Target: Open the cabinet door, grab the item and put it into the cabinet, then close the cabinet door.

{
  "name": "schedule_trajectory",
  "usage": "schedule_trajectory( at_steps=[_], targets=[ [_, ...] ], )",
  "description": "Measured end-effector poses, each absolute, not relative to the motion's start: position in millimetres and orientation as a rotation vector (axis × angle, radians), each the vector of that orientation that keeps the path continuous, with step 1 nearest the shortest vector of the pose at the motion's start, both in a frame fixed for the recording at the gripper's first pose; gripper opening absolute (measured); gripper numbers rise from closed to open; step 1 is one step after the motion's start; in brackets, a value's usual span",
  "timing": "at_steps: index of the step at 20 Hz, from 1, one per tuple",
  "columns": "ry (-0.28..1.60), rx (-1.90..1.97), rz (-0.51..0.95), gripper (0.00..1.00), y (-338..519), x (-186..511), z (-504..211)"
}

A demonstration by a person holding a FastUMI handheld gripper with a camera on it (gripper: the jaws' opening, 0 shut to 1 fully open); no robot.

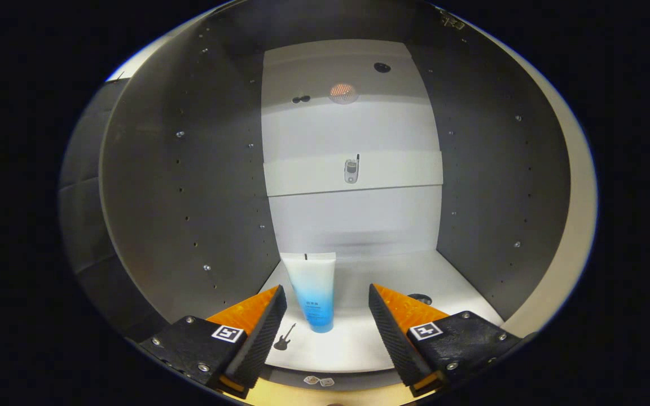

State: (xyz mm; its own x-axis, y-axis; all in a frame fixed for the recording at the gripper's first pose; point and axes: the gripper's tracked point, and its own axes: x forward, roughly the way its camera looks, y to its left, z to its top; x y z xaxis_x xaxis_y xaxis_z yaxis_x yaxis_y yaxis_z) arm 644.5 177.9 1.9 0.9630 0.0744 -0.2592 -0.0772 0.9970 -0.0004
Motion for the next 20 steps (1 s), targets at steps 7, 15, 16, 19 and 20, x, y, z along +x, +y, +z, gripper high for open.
schedule_trajectory(
  at_steps=[7, 15, 16, 19, 20],
  targets=[
    [0.161, -0.026, 0.086, 0.93, 180, 566, 41],
    [0.077, -0.036, 0.092, 0.93, 177, 451, 66],
    [0.067, -0.040, 0.086, 0.93, 174, 438, 67],
    [0.064, -0.030, 0.075, 0.93, 166, 398, 62],
    [0.067, -0.024, 0.071, 0.93, 162, 386, 60]
  ],
)
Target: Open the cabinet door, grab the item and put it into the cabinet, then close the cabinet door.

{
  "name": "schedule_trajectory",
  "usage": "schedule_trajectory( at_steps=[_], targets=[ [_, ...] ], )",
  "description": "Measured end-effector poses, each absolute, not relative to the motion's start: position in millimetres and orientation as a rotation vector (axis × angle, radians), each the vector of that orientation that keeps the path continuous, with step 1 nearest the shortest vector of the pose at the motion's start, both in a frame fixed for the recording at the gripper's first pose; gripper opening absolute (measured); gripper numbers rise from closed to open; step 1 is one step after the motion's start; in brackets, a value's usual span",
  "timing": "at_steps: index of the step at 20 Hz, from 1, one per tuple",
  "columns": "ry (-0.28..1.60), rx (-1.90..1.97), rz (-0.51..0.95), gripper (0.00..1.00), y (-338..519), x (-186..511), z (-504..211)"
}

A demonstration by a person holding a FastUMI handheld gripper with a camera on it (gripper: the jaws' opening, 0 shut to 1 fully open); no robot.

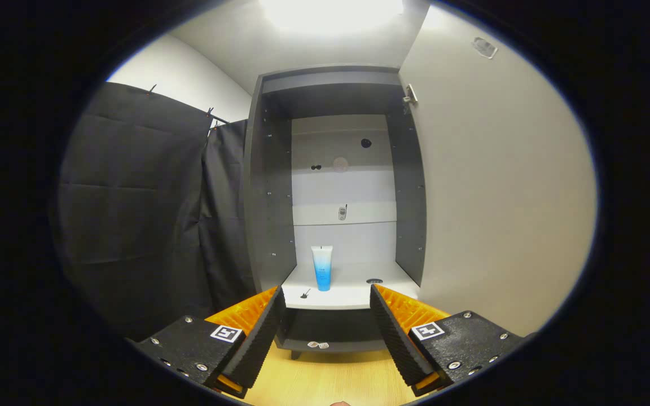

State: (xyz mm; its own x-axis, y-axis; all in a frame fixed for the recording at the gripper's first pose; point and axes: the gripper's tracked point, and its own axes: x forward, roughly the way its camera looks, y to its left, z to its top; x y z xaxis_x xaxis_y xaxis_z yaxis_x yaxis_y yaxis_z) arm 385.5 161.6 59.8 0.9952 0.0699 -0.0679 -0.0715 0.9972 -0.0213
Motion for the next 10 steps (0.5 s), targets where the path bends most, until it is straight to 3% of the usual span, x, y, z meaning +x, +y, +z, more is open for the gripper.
schedule_trajectory(
  at_steps=[10],
  targets=[
    [0.103, 0.014, 0.023, 0.93, 115, 282, 37]
  ],
)
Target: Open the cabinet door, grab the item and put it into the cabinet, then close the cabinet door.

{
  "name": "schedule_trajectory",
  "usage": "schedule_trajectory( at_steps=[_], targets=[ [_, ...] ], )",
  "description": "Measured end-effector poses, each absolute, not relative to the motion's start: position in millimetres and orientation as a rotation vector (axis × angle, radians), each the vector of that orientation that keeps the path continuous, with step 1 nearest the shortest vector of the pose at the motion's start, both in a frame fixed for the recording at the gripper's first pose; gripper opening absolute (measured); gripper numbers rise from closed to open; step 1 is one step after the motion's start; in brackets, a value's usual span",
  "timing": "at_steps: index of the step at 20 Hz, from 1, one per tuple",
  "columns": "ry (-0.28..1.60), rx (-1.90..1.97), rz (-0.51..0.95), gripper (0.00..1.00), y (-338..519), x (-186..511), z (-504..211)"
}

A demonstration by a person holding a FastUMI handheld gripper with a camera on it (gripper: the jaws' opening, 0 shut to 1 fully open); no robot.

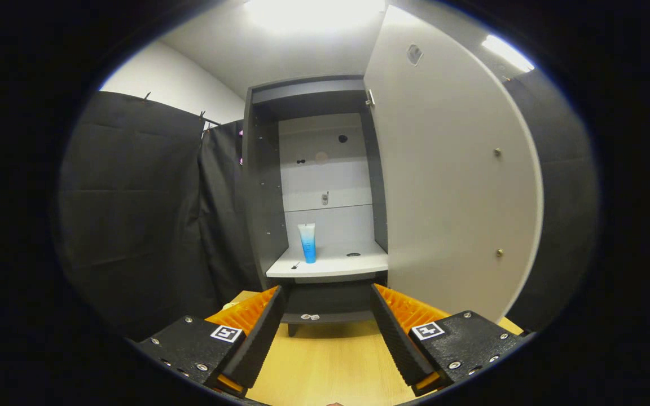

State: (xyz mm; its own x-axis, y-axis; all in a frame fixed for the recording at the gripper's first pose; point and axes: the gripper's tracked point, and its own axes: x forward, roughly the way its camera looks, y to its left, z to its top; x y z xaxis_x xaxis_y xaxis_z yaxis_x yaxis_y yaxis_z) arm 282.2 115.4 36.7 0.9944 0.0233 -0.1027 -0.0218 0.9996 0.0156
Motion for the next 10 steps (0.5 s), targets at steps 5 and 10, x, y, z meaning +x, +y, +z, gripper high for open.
schedule_trajectory(
  at_steps=[5, 10],
  targets=[
    [0.088, 0.004, -0.043, 0.93, 72, 255, 47],
    [0.080, 0.056, -0.113, 0.93, 23, 227, 60]
  ],
)
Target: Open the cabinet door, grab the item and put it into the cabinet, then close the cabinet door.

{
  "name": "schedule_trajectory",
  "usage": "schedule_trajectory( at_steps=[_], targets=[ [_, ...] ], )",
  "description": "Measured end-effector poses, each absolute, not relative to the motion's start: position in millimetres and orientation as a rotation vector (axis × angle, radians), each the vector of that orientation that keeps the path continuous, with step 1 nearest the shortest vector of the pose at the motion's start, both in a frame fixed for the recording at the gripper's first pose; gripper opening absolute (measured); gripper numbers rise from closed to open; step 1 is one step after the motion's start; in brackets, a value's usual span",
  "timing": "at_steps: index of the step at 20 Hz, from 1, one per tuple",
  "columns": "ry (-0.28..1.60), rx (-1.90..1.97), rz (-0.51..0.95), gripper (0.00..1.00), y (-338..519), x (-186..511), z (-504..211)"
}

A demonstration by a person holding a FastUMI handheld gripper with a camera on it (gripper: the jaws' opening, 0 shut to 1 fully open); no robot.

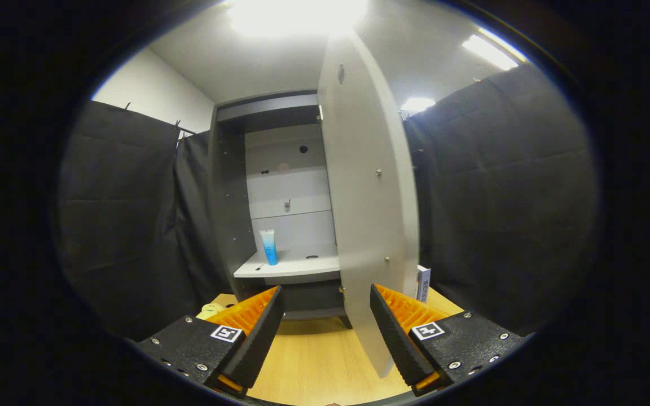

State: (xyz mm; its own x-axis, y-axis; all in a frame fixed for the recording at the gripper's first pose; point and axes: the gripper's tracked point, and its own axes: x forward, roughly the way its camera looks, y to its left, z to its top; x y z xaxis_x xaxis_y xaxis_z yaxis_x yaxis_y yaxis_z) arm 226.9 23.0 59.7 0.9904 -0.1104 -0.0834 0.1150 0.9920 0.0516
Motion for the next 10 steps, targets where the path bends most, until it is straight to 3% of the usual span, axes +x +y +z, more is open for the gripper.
schedule_trajectory(
  at_steps=[10],
  targets=[
    [0.009, 0.073, -0.418, 0.93, -123, 210, 93]
  ],
)
